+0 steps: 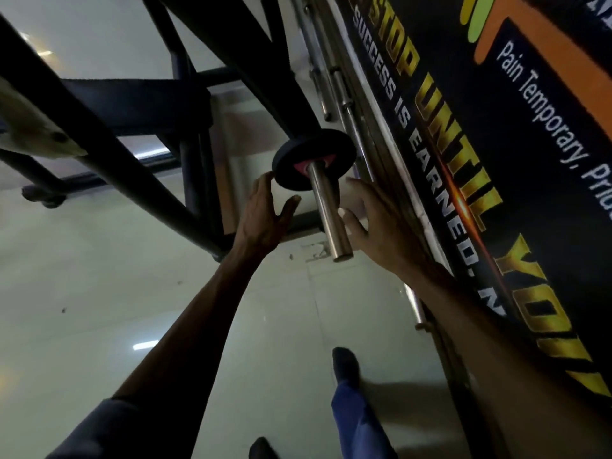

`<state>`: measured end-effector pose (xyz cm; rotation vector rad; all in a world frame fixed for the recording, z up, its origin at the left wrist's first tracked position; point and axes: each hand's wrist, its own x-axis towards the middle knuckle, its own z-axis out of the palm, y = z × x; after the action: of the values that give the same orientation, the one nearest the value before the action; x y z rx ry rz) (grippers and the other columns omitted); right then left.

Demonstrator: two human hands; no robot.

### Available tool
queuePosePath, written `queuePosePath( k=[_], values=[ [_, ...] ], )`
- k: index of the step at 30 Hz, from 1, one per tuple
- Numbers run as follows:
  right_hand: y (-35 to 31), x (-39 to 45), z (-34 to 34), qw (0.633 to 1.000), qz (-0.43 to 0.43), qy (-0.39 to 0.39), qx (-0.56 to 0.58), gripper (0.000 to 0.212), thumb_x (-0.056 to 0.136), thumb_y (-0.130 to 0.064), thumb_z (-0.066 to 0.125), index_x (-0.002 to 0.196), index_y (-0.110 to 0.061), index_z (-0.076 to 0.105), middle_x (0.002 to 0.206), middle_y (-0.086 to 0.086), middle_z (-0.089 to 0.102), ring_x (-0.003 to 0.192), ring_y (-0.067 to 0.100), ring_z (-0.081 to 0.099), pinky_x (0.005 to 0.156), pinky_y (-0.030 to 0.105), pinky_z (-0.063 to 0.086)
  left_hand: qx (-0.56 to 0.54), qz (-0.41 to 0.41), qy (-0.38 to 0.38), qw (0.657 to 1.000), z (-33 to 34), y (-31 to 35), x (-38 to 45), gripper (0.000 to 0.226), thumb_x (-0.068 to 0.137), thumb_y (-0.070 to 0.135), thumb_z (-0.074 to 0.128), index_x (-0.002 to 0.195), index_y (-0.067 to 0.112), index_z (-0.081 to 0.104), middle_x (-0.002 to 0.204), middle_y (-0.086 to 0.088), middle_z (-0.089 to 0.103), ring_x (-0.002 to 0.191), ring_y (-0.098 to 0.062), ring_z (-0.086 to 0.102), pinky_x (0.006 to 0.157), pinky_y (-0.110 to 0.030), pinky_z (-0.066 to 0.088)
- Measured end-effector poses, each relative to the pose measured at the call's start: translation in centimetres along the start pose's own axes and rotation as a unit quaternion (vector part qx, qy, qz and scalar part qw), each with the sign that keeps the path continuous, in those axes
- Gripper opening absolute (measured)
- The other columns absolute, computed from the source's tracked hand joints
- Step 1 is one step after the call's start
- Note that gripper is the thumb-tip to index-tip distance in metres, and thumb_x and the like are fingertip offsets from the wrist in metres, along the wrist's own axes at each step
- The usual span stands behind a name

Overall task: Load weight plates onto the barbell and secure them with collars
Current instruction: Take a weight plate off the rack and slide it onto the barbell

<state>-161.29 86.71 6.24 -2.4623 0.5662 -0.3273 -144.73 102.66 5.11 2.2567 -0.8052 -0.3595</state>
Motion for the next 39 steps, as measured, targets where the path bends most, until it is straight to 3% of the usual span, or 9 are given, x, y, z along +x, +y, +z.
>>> queuePosePath(
  k=[5, 8, 10, 12, 19, 25, 32, 36, 39],
  values=[
    [5.5, 7.5, 2.1, 0.999, 0.022, -0.015, 0.041, 0.059, 0.104, -0.033, 0.058, 0.157, -0.017, 0.038, 0.160, 0.004, 0.044, 0.148, 0.017, 0.039, 0.112, 0.019, 0.029, 0.020, 0.065, 0.037, 0.997, 3.4, -1.6, 7.2, 0.069, 0.096, 0.015, 0.072, 0.153, 0.000, 0.036, 0.154, -0.020, 0.042, 0.122, 0.011, 0.026, 0.090, 0.013, 0.022],
    [8.1, 11.5, 3.7, 0.998, 0.027, -0.019, 0.052, 0.065, 0.103, -0.033, 0.059, 0.160, -0.017, 0.031, 0.164, 0.005, 0.037, 0.150, 0.019, 0.036, 0.108, 0.010, 0.026, 0.039, 0.057, 0.025, 0.997, 4.7, -2.8, 10.3, 0.062, 0.095, 0.008, 0.070, 0.149, -0.002, 0.041, 0.150, -0.021, 0.045, 0.125, -0.008, 0.038, 0.092, 0.007, 0.031],
    [9.8, 13.9, 4.8, 0.999, 0.019, -0.017, 0.041, 0.068, 0.103, -0.035, 0.060, 0.161, -0.017, 0.028, 0.165, 0.006, 0.034, 0.150, 0.020, 0.035, 0.099, -0.005, 0.019, 0.047, 0.064, 0.017, 0.997, 5.5, -3.4, 11.4, 0.049, 0.096, 0.002, 0.065, 0.142, -0.003, 0.047, 0.143, -0.023, 0.049, 0.121, -0.018, 0.047, 0.097, -0.015, 0.047],
    [11.3, 15.9, 5.9, 0.999, 0.021, -0.025, 0.037, 0.070, 0.103, -0.036, 0.060, 0.161, -0.018, 0.026, 0.166, 0.006, 0.032, 0.150, 0.020, 0.034, 0.101, 0.000, 0.020, 0.045, 0.068, 0.039, 0.996, 6.3, -4.1, 12.0, 0.042, 0.095, 0.001, 0.064, 0.135, -0.004, 0.052, 0.135, -0.023, 0.053, 0.116, -0.022, 0.051, 0.090, -0.028, 0.049],
    [14.9, 19.6, 7.5, 0.992, 0.031, -0.051, 0.112, 0.051, 0.099, -0.033, 0.066, 0.143, -0.012, 0.050, 0.139, 0.011, 0.059, 0.130, 0.024, 0.056, 0.108, 0.044, 0.049, 0.022, 0.034, 0.057, 0.998, 6.9, -6.8, 15.2, 0.031, 0.101, 0.025, 0.065, 0.125, 0.006, 0.058, 0.117, -0.005, 0.065, 0.102, -0.015, 0.060, 0.075, -0.019, 0.046],
    [15.3, 20.1, 7.9, 0.993, 0.020, -0.043, 0.109, 0.041, 0.101, -0.032, 0.064, 0.131, -0.006, 0.056, 0.127, 0.011, 0.064, 0.119, 0.025, 0.060, 0.097, 0.036, 0.051, 0.015, 0.021, 0.076, 0.997, 8.2, -7.7, 15.3, 0.032, 0.103, 0.027, 0.062, 0.120, 0.001, 0.056, 0.102, 0.001, 0.060, 0.078, -0.002, 0.055, 0.064, -0.008, 0.041],
    [14.1, 16.9, 7.4, 0.995, 0.004, -0.027, 0.093, 0.041, 0.100, -0.030, 0.064, 0.134, -0.009, 0.059, 0.131, 0.010, 0.063, 0.121, 0.022, 0.060, 0.096, 0.025, 0.047, -0.008, 0.013, 0.058, 0.998, 8.6, -8.5, 11.1, 0.028, 0.103, 0.030, 0.062, 0.120, 0.008, 0.059, 0.111, 0.000, 0.065, 0.102, -0.016, 0.064, 0.083, -0.034, 0.054],
    [13.5, 12.6, 7.0, 0.995, -0.007, -0.015, 0.095, 0.038, 0.101, -0.030, 0.064, 0.130, -0.004, 0.061, 0.123, 0.014, 0.066, 0.117, 0.026, 0.061, 0.093, 0.027, 0.046, -0.040, -0.007, 0.067, 0.997, 9.4, -8.1, 7.1, 0.025, 0.100, 0.038, 0.062, 0.120, 0.024, 0.059, 0.102, 0.027, 0.059, 0.098, 0.019, 0.057, 0.082, -0.008, 0.047],
    [12.9, 8.7, 6.8, 0.992, 0.003, -0.008, 0.128, 0.037, 0.101, -0.023, 0.065, 0.130, -0.001, 0.061, 0.126, 0.015, 0.065, 0.121, 0.025, 0.059, 0.099, 0.020, 0.043, -0.052, -0.015, 0.065, 0.996, 10.0, -7.8, 3.7, 0.031, 0.101, 0.035, 0.065, 0.126, 0.018, 0.059, 0.108, 0.017, 0.064, 0.095, 0.015, 0.060, 0.076, -0.005, 0.049]
  ],
)
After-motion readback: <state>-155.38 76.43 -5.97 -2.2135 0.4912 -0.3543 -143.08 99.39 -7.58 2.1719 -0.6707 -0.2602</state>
